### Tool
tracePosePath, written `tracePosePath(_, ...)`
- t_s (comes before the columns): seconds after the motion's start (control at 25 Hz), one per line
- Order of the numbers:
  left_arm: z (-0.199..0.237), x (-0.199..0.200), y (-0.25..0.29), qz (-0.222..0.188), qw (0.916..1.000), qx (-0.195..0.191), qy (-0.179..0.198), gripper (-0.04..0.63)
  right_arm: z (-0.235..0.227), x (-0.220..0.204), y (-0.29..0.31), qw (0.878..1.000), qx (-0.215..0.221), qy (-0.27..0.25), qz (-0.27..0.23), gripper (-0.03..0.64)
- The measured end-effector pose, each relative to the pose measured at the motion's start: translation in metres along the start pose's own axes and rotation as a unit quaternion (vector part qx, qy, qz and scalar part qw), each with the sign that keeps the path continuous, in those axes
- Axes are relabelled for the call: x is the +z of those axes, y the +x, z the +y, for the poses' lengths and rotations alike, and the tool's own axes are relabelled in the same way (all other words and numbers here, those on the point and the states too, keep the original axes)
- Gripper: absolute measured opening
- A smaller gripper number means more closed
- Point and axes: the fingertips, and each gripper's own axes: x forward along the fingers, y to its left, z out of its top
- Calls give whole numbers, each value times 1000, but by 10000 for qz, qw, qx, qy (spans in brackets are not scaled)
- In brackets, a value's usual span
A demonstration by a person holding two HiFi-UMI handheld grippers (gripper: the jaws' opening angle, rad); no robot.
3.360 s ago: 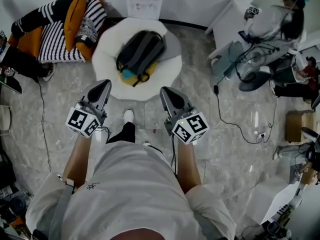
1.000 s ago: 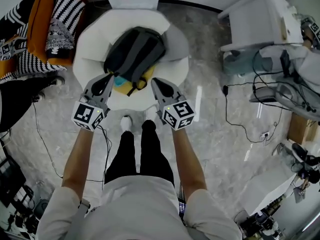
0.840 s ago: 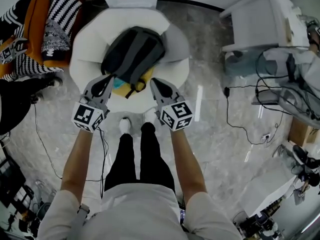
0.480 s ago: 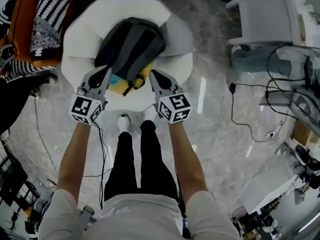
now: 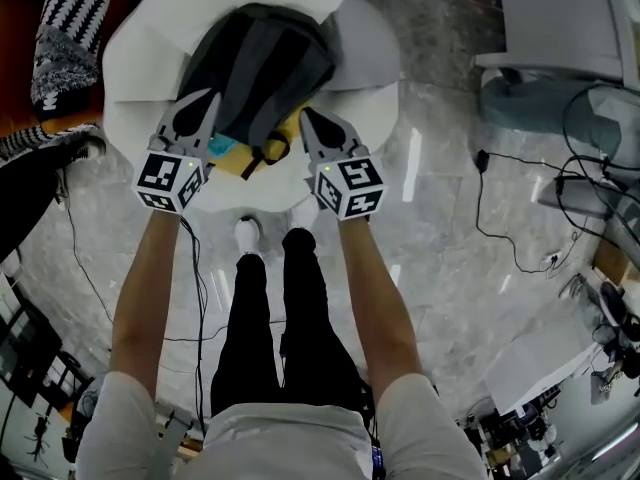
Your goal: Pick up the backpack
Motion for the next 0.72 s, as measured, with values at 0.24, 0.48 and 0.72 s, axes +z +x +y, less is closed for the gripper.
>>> tracePosePath(0.24,14,-24,35,235,9995,-38,186,3,-21,-14,24,10000,10,5,51,8)
tracePosePath(0.48,26,-50,59,467,9985,-23,284,3,-44,-30,44,9999,-77,-19,126,8)
tracePosePath(0.72,36,-63,82,538,9984,19,142,3,-63,-48,54,9993,-175,-2,315,8)
